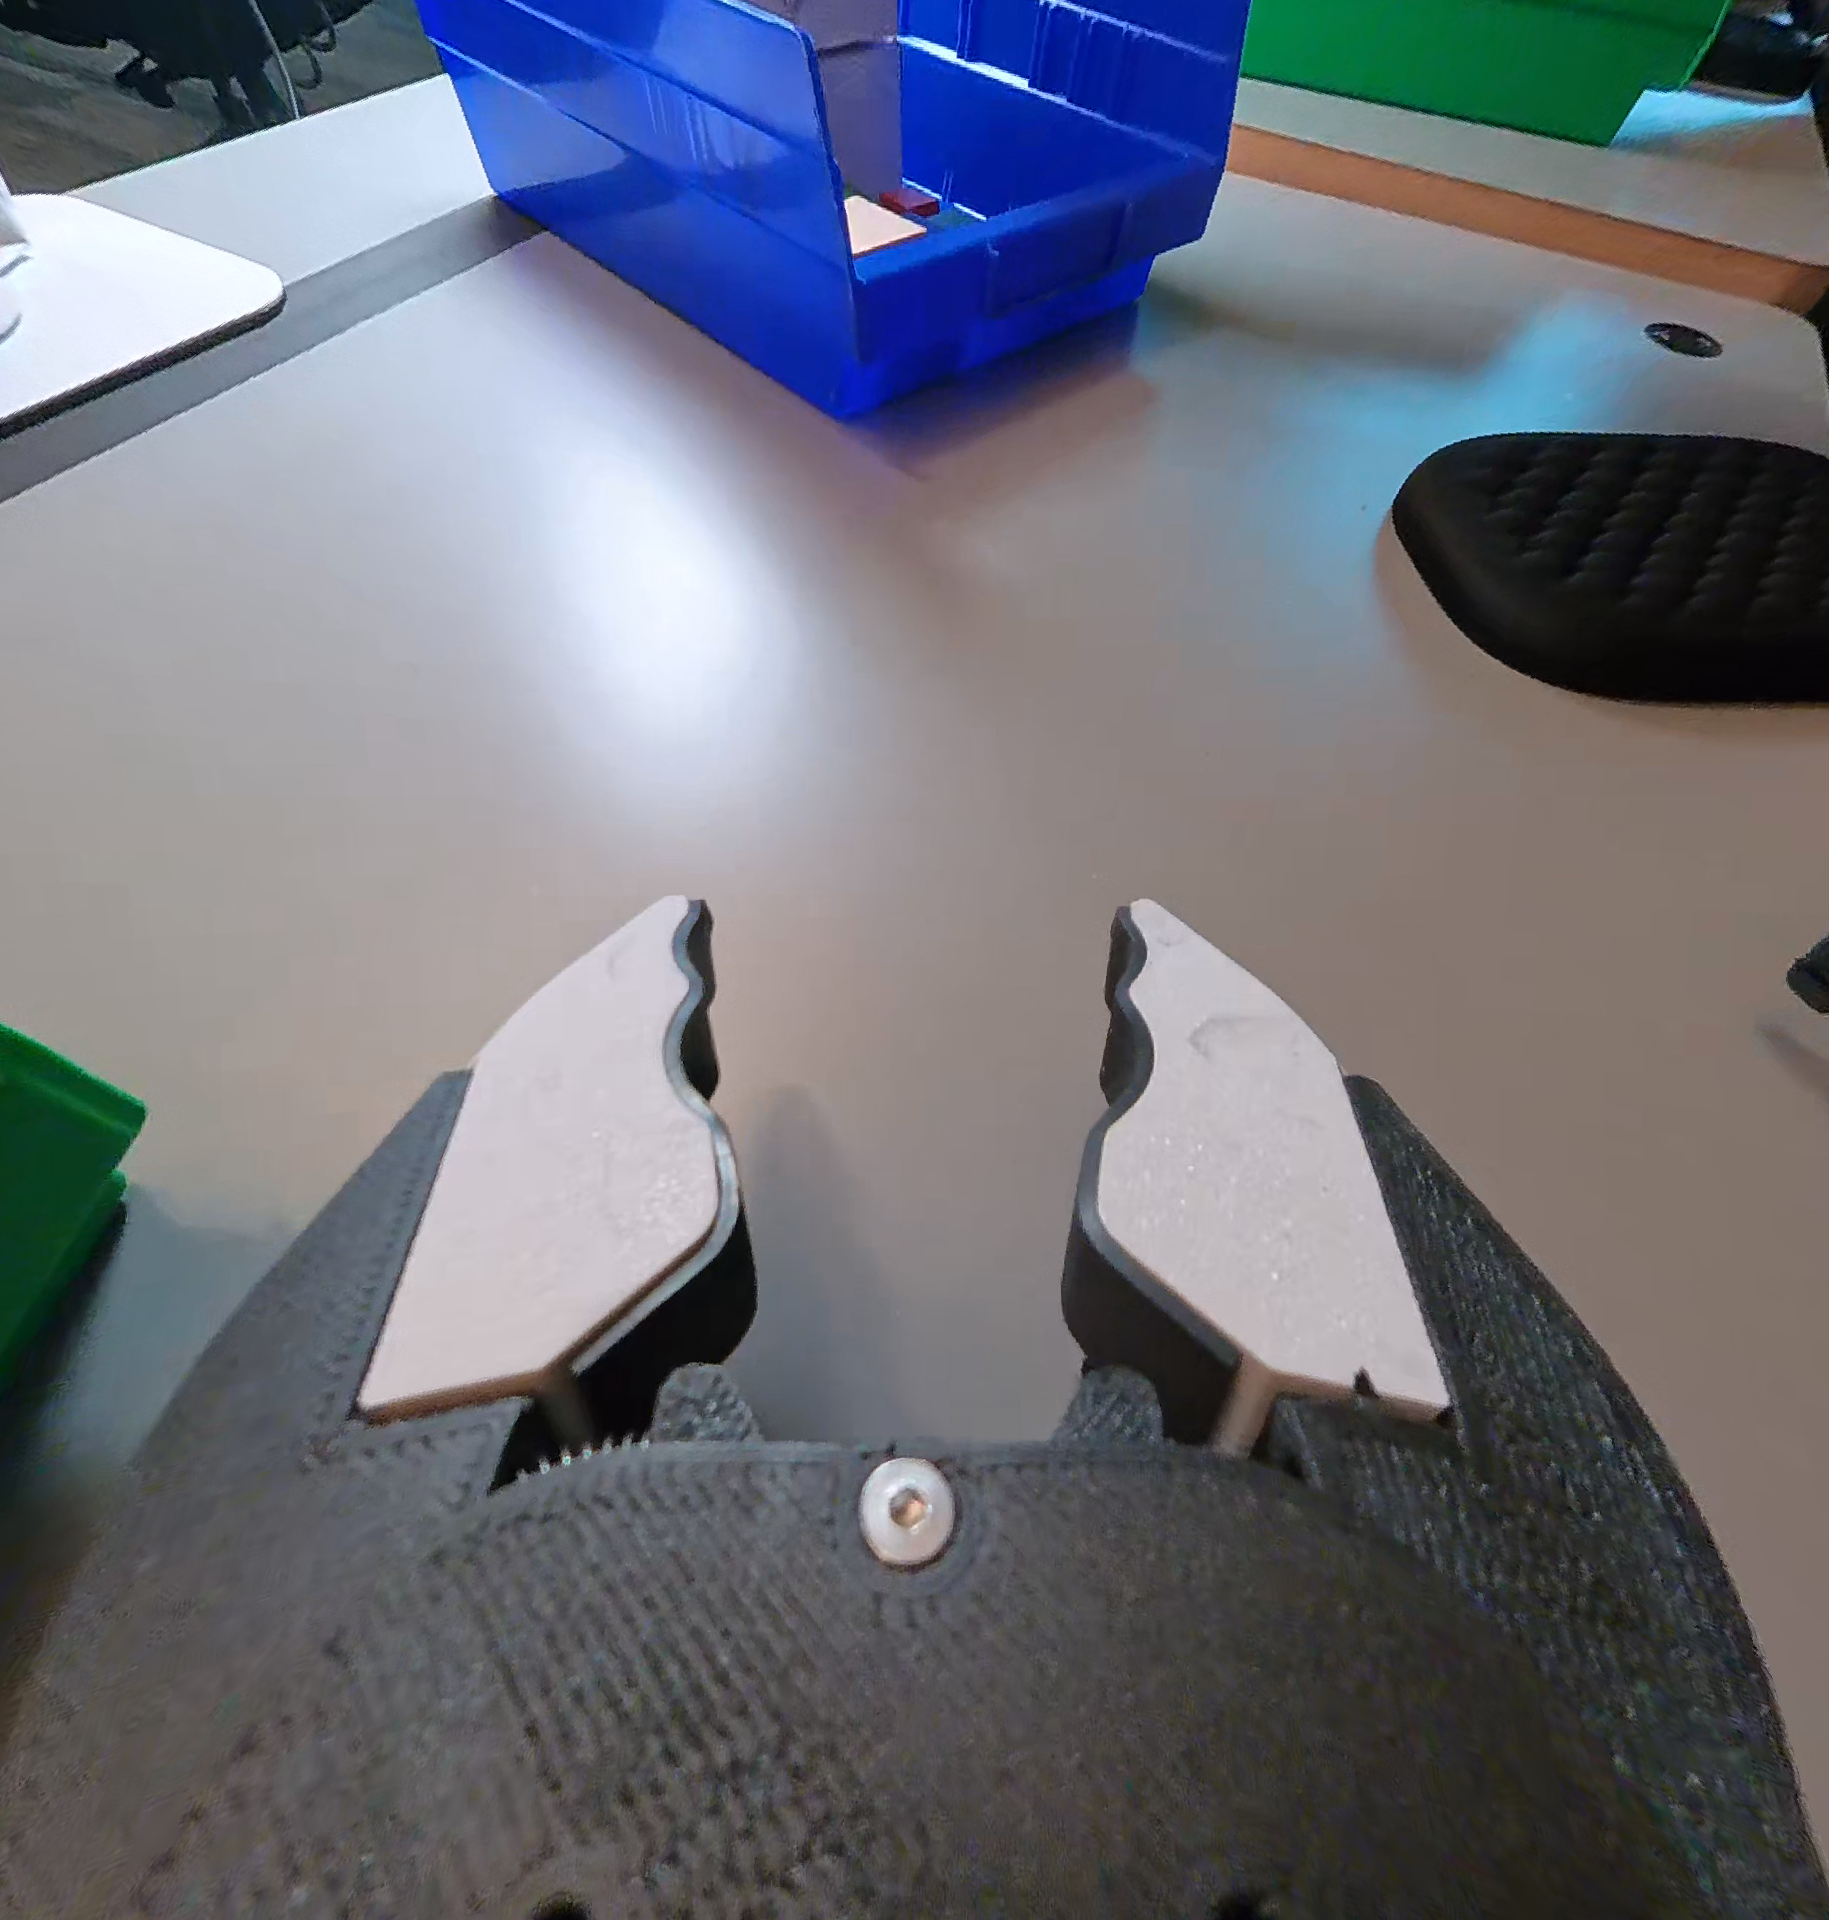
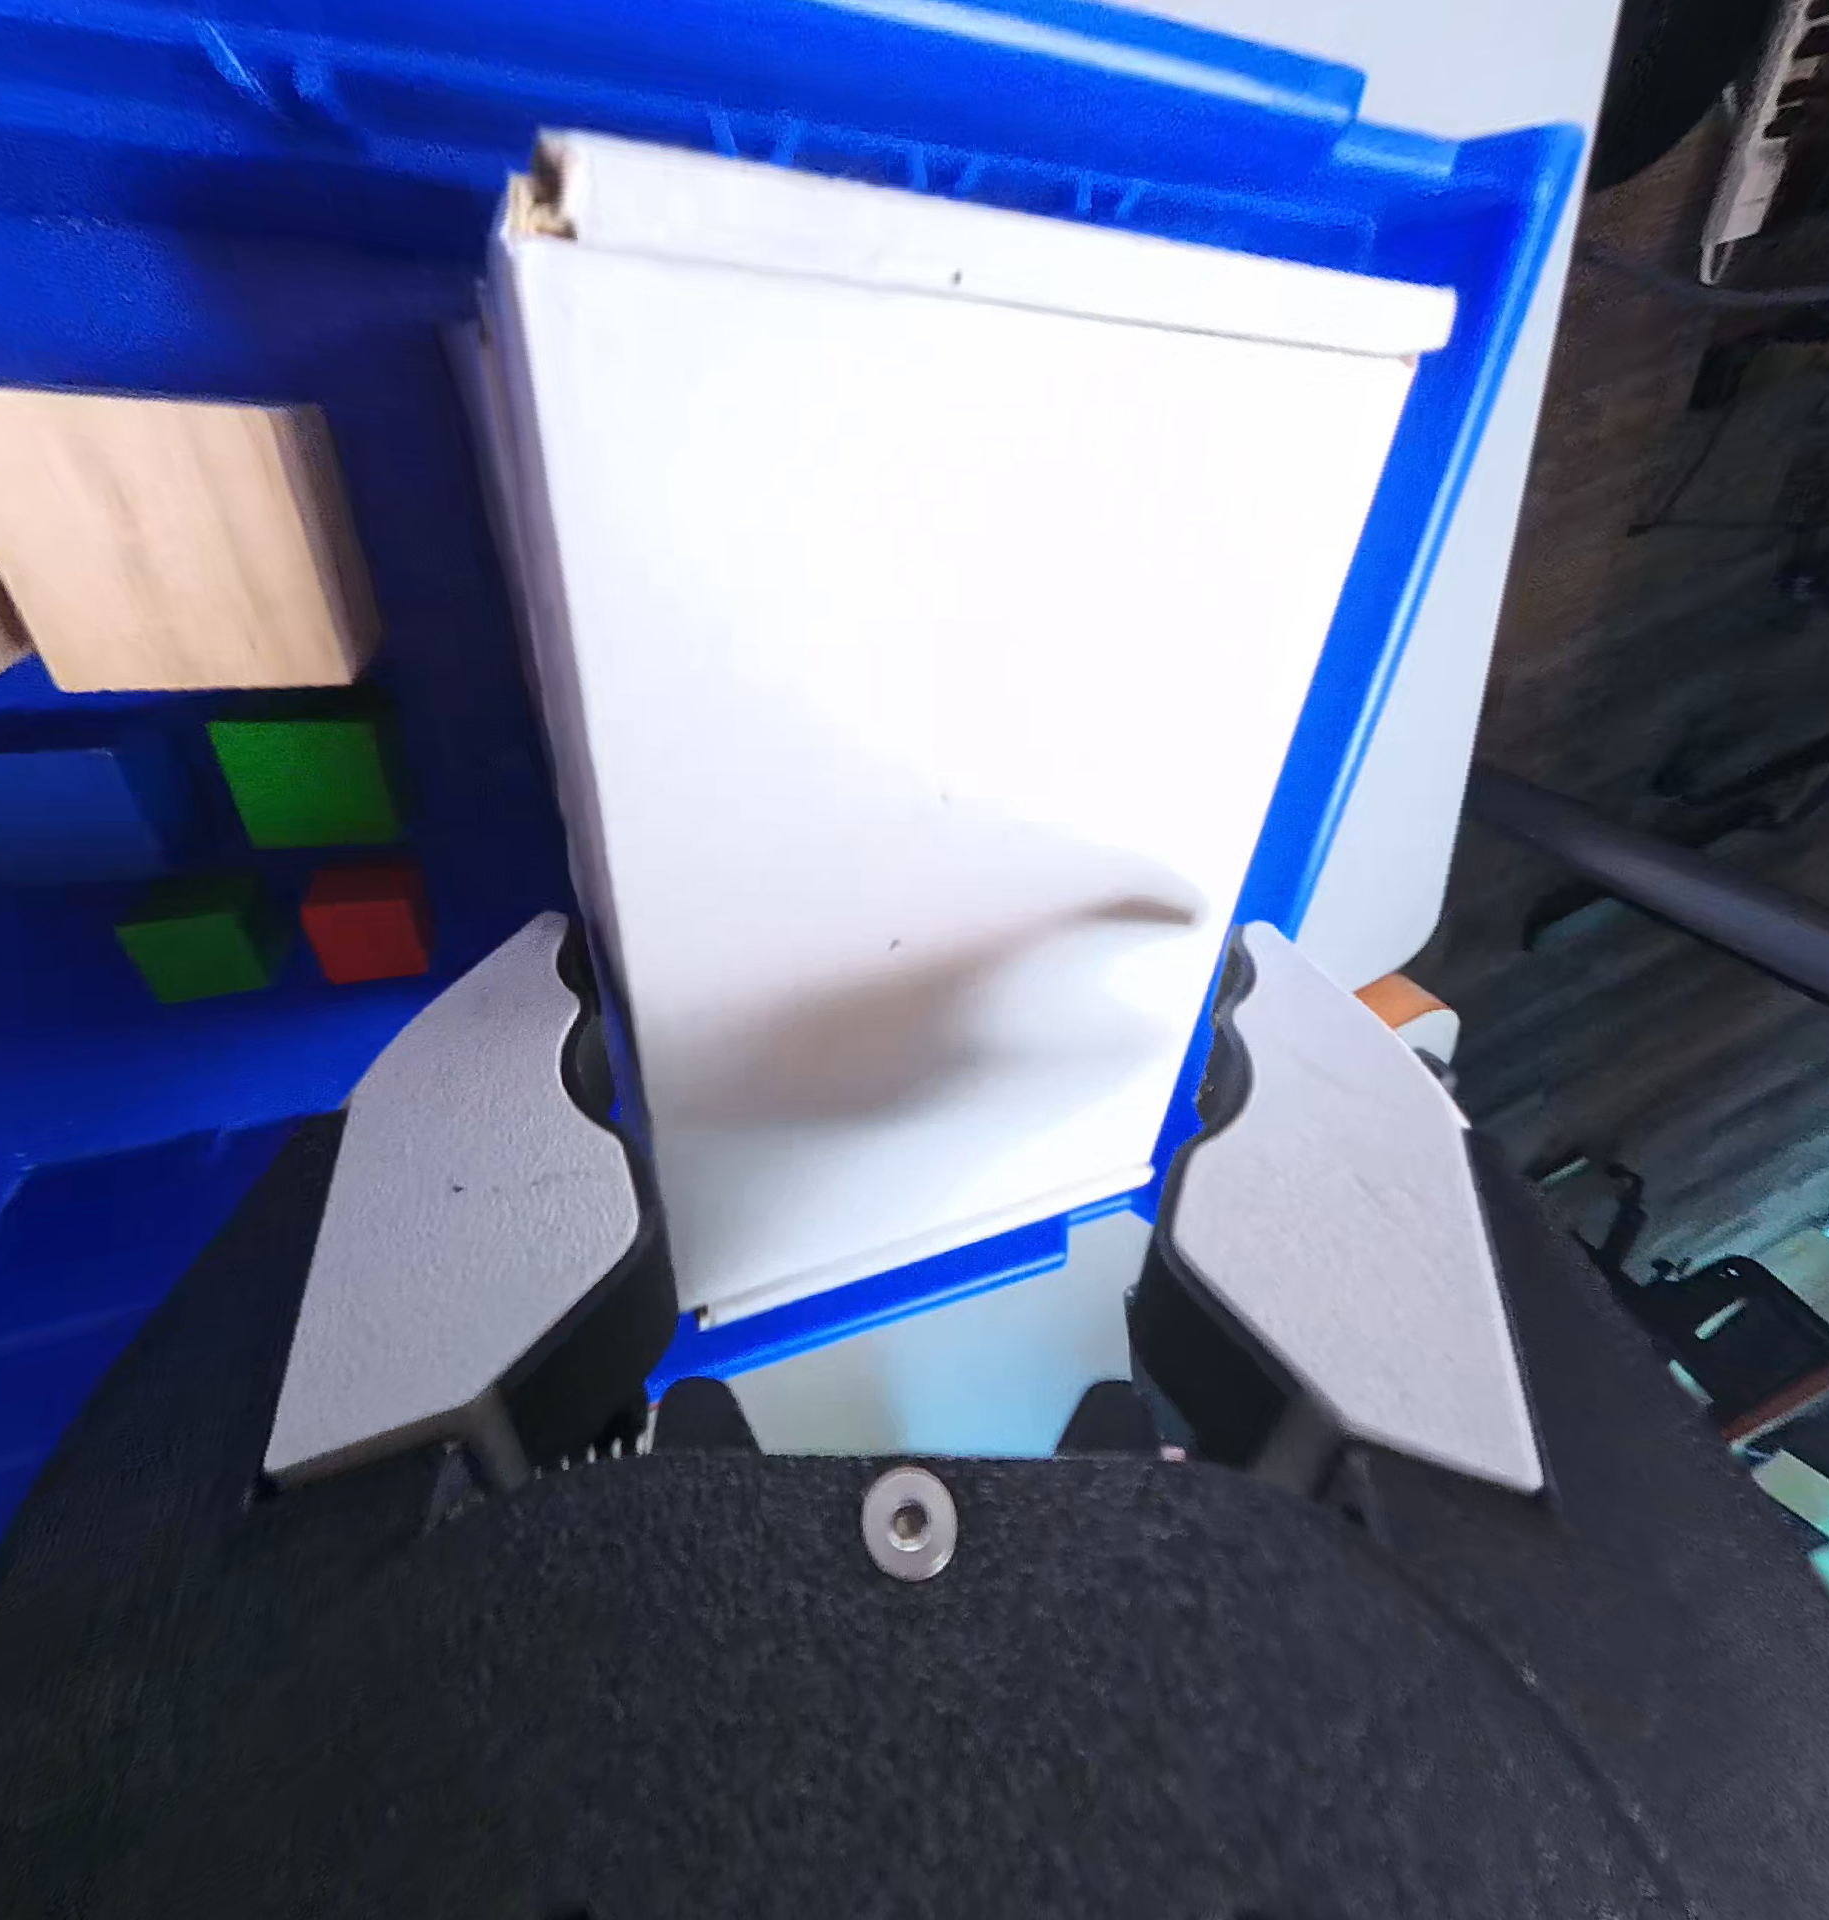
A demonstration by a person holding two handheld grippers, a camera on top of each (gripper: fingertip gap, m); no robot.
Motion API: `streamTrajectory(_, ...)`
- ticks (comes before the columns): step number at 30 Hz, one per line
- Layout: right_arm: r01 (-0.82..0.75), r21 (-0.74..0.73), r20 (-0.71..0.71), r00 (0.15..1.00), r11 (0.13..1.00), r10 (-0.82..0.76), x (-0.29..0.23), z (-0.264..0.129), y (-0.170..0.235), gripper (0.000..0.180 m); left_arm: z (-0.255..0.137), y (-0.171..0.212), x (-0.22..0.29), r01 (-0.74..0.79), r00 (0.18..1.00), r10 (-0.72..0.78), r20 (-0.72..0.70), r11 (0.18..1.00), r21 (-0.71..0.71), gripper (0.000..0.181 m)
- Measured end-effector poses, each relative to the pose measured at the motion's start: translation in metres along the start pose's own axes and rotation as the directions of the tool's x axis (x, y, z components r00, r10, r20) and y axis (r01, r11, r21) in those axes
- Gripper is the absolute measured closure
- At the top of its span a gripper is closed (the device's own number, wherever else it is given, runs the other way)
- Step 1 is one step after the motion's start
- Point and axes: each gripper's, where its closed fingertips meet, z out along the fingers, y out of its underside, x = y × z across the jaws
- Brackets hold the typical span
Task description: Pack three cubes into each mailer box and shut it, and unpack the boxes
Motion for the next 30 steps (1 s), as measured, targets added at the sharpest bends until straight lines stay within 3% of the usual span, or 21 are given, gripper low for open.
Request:
streamTrajectory(5, -0.036, 0.034, -0.062, 0.997, 0.999, 0.038, -0.003, -0.02, 0.006, 0.069, -0.005, -0.005, 0.002, -0.018, 1.0, 0.018, 0.001, 1.0, 0.02, 0.109)
streamTrajectory(9, -0.111, 0.262, -0.138, 0.979, 0.959, 0.151, -0.018, -0.066, -0.01, 0.079, -0.015, -0.016, 0.001, -0.038, 0.999, 0.036, 0.019, 0.997, 0.064, 0.11)
streamTrajectory(14, -0.188, 0.525, -0.059, 0.965, 0.83, 0.256, -0.092, -0.106, -0.026, 0.084, -0.033, -0.03, -0.014, -0.074, 0.989, 0.059, 0.134, 0.991, 0.109, 0.109)
streamTrajectory(19, -0.206, 0.538, 0.013, 0.972, 0.818, 0.236, -0.179, -0.087, -0.021, 0.086, -0.062, -0.043, -0.045, -0.104, 0.957, 0.065, 0.283, 0.987, 0.124, 0.109)
streamTrajectory(25, -0.2, 0.433, -0.063, 0.966, 0.879, 0.251, -0.217, -0.037, -0.009, 0.091, -0.097, -0.01, -0.119, -0.079, 0.854, 0.125, 0.505, 0.991, -0.112, 0.105)
streamTrajectory(30, -0.164, 0.367, -0.127, 0.966, 0.916, 0.223, -0.213, -0.02, -0.014, 0.095, -0.099, 0.032, -0.149, -0.027, 0.867, 0.203, 0.454, 0.931, -0.364, 0.104)
